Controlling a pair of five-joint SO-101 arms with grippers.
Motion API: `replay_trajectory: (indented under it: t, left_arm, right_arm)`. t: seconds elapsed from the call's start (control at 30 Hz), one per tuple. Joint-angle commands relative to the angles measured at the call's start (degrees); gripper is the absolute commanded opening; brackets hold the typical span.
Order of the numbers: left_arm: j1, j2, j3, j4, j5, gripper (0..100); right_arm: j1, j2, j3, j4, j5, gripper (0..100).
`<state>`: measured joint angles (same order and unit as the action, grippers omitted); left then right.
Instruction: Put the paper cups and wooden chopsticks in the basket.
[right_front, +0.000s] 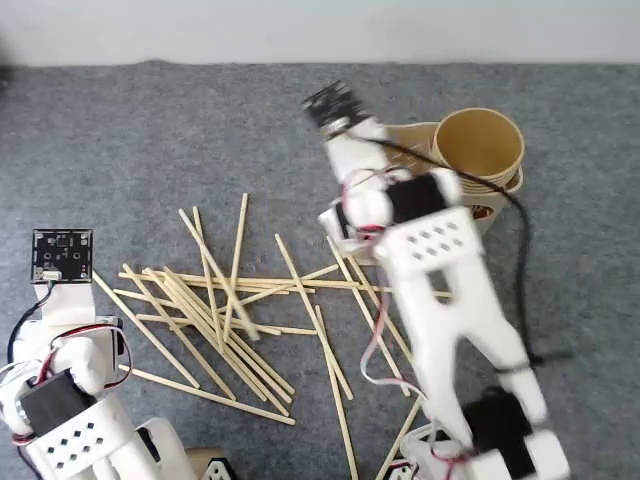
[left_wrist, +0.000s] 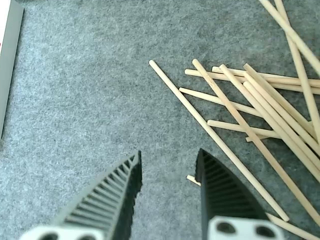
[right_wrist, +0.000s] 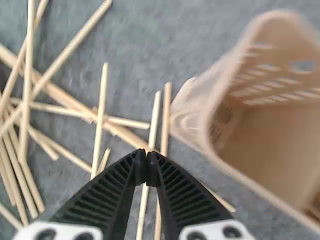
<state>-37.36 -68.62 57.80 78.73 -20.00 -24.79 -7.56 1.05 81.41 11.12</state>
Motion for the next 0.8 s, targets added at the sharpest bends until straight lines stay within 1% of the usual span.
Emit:
replay_trajectory:
  t: [0.0,0.07,0.13,0.37,0.57,0.77]
  left_arm:
    - [0.09,-0.7,-0.31,-0.79,-0.35,17]
    - [0.09,-0.7,0.13,-0.88,-0.35,17]
    - [0.09,-0.7,0.84,-1.05,-0.35,17]
    - [0.09,-0.7,1.8,-1.14,-0.35,17]
    - [0.09,-0.7,1.8,-1.14,-0.35,17]
    - [0.09,-0.7,1.8,-1.14,-0.35,17]
  right_arm:
    - [-2.42,6.9,-2.73,-0.57,-1.58,7.8]
    - [-3.21,10.95,-2.81,-2.33,-4.4,12.4]
    - [-4.26,14.46,-2.81,-4.7,-5.98,14.1]
    - [-9.63,22.73,-2.9,-13.67,-6.07,13.6]
    - [-9.8,27.21,-2.9,-20.97,-5.89,13.6]
    - [-9.98,28.7,-2.9,-21.85,-5.89,13.6]
